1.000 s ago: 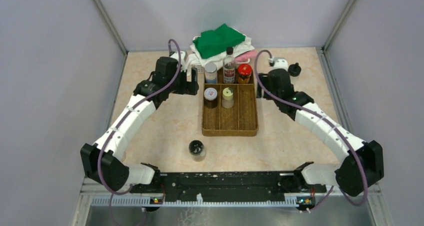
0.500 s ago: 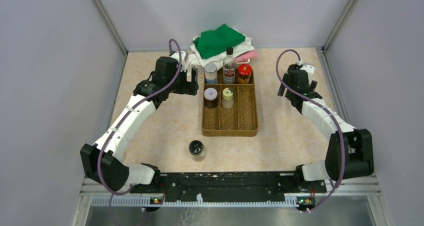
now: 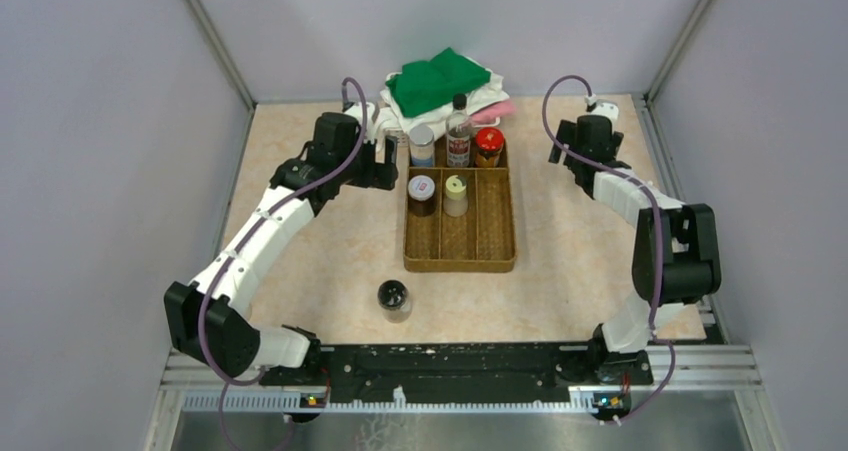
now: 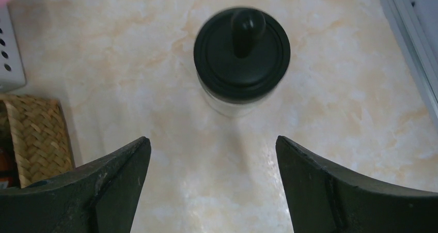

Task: Organize the condiment bottles
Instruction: Pick up the bottle from the center of the board.

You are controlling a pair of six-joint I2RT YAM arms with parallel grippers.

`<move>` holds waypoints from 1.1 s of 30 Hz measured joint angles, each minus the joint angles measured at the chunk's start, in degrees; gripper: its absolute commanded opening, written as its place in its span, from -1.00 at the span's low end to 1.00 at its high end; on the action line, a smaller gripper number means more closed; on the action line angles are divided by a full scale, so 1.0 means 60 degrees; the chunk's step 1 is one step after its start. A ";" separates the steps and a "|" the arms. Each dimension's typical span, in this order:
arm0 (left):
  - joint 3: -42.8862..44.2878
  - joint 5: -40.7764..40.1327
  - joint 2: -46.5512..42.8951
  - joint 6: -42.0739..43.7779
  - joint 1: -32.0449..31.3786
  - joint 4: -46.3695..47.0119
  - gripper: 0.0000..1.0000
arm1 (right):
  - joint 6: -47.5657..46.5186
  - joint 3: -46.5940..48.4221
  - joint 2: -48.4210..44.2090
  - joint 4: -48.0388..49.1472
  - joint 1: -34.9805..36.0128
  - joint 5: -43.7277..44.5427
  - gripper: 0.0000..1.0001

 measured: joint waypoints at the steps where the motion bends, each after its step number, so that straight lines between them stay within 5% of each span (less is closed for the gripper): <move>1: 0.0000 0.0004 0.0022 0.0011 0.0000 0.0022 0.98 | -0.0036 0.0153 0.0149 0.0127 0.0000 -0.0047 0.80; 33: -0.0004 -0.0153 0.0568 0.0117 0.0066 0.0291 0.98 | -0.0528 0.2645 0.3260 0.0601 -0.0328 0.0787 0.78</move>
